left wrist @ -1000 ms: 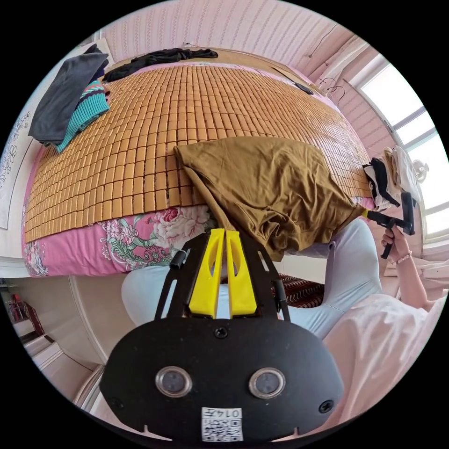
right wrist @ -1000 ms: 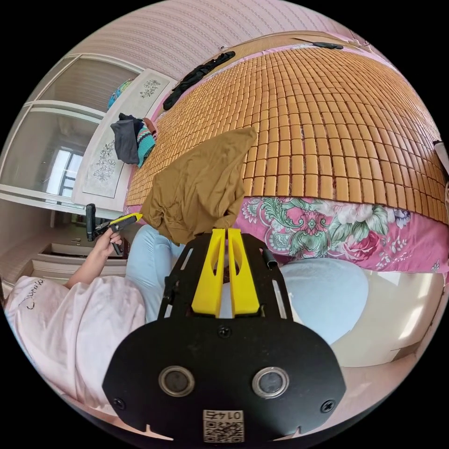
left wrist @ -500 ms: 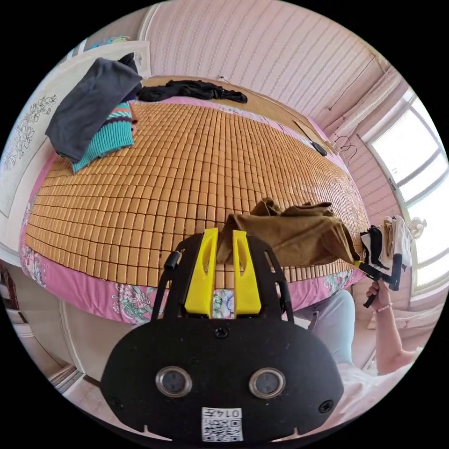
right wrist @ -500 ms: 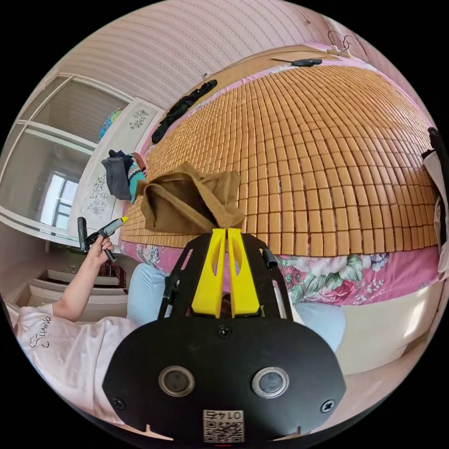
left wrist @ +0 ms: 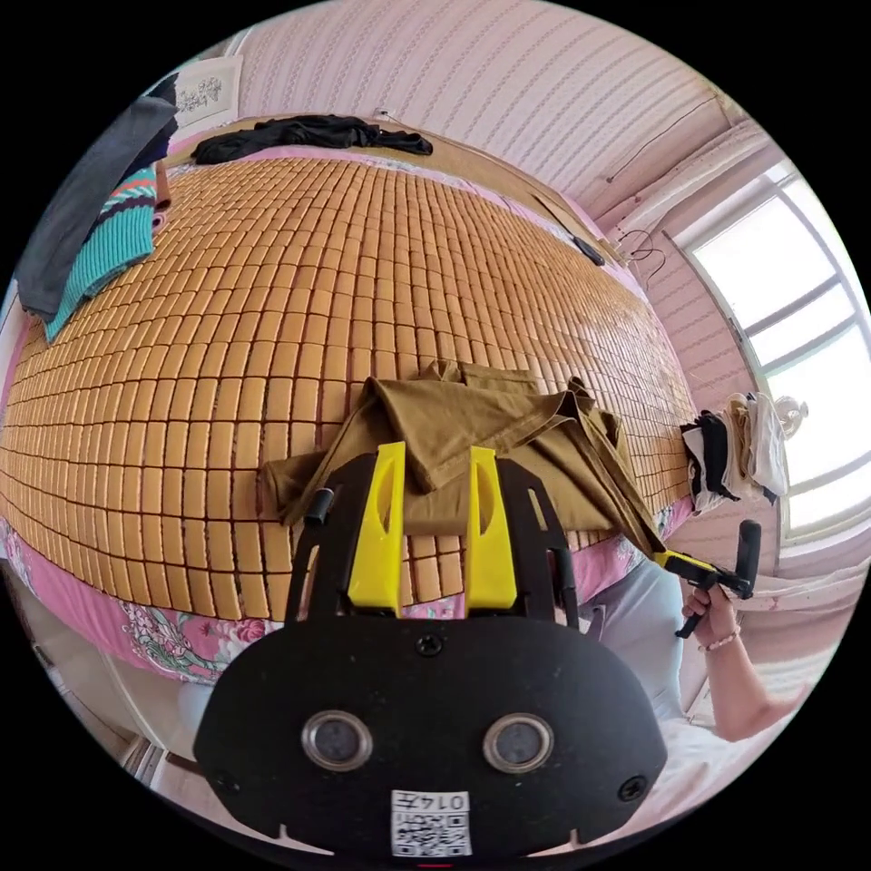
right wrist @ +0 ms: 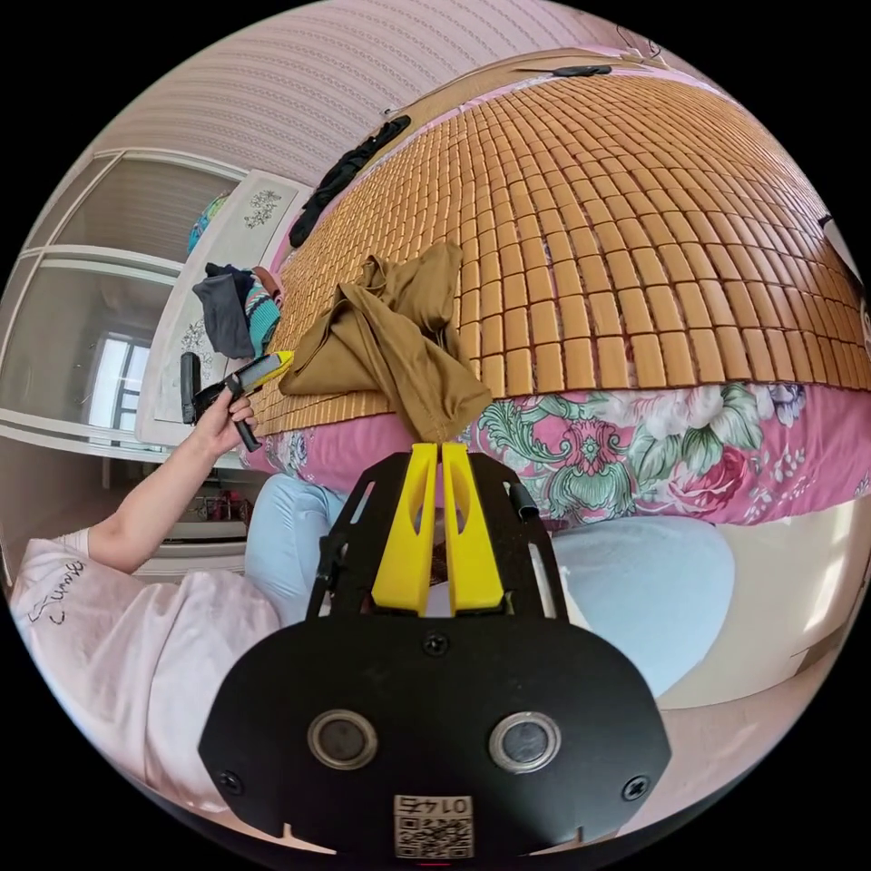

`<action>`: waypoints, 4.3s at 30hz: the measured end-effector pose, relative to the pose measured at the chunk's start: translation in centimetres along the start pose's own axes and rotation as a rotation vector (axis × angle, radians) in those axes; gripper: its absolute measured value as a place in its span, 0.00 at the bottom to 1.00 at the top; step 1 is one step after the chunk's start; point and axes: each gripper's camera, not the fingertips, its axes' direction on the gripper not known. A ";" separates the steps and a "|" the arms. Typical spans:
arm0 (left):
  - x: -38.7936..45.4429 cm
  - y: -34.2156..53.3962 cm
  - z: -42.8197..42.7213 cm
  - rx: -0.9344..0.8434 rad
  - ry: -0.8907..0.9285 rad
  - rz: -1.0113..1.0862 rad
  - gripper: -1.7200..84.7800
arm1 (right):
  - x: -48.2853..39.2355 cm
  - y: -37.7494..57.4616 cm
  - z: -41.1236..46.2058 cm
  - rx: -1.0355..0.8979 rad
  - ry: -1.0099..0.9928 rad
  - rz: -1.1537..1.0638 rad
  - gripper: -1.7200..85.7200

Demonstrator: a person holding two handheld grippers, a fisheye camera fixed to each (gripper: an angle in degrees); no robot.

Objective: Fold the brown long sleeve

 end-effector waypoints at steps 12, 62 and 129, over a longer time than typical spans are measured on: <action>-1.9 8.8 -6.4 0.136 0.155 0.034 0.01 | 5.0 1.8 -3.4 0.132 -0.052 0.152 0.11; 23.5 18.2 -6.1 0.313 0.425 0.486 0.02 | -2.3 20.7 -39.4 0.801 -0.225 -0.424 0.02; 16.8 9.3 -42.4 0.961 0.296 0.420 0.01 | -8.5 2.4 -41.7 0.638 -0.367 -0.492 0.02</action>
